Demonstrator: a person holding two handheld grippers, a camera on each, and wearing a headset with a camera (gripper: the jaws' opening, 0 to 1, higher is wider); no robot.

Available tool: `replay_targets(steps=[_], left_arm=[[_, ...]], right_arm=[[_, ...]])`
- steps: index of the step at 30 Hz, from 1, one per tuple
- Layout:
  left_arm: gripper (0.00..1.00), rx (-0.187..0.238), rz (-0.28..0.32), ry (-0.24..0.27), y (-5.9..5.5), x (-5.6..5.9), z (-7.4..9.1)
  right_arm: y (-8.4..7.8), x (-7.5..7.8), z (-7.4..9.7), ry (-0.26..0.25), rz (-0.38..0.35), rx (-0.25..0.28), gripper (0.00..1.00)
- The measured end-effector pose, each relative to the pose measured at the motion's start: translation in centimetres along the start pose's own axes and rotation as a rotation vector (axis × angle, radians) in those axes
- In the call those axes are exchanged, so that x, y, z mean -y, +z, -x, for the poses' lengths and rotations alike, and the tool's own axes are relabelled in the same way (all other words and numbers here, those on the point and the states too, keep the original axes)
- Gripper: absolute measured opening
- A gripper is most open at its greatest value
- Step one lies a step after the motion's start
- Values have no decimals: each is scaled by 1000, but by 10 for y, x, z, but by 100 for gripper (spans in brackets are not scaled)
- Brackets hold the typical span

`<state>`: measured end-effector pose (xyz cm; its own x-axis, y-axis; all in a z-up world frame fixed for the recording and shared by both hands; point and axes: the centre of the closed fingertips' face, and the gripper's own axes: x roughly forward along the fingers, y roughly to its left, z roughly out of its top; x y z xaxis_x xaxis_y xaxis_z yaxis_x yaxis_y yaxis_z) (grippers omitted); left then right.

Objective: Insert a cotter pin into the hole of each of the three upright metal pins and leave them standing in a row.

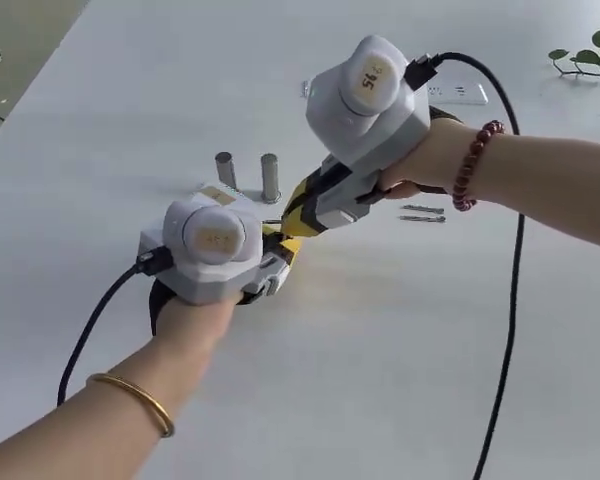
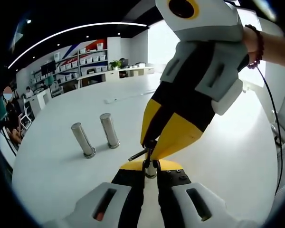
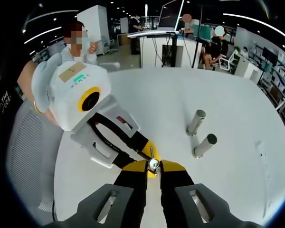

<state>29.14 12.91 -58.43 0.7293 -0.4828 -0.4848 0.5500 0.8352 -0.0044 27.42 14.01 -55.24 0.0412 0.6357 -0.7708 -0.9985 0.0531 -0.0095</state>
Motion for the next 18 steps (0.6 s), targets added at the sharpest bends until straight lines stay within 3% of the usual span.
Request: replay_targets(steps=[4,9,11,18], left_arm=[[7,-3,5,1,-2,-11,2],[7,5,13,-2,-2,-19,5],[7,9,12,-3,-1,-22,5],[7,1,18,-23,-5,-31,5]], right_arm=[[9,2,-8,6,13,0,4],[15,7,-13,10,20,-2,4],[19,16,-18,9,19,1,4],[25,18,-29,4,9,1,4]])
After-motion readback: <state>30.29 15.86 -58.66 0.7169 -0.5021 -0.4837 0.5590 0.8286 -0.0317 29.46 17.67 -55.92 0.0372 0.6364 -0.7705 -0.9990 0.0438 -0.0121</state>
